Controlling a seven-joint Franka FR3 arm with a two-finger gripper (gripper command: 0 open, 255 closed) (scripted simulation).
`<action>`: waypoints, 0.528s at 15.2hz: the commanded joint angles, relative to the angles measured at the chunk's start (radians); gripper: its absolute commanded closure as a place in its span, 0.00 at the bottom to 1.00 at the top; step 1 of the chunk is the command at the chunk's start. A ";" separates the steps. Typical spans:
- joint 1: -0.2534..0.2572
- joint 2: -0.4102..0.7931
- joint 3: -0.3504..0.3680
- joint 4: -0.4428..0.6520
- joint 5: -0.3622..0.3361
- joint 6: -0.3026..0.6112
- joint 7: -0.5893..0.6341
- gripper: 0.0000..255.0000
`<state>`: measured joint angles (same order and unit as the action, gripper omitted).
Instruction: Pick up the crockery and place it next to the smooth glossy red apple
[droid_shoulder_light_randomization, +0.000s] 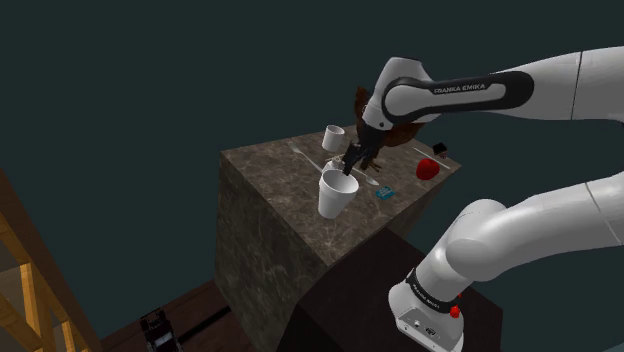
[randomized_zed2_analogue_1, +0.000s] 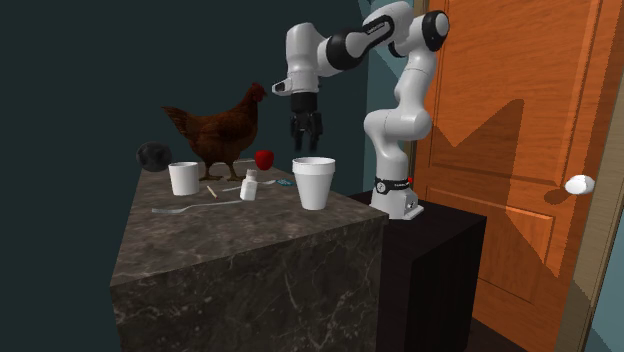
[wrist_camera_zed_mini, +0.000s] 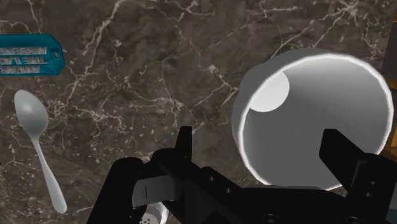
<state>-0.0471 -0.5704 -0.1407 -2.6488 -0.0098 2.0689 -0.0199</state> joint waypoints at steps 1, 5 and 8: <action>-0.001 0.041 -0.022 -0.007 0.009 0.048 -0.024 0.00; 0.002 0.070 -0.025 -0.043 0.012 0.113 -0.027 0.00; 0.007 0.101 -0.027 -0.071 0.017 0.172 -0.030 0.00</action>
<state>-0.0417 -0.4798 -0.1668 -2.7073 0.0056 2.2174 -0.0484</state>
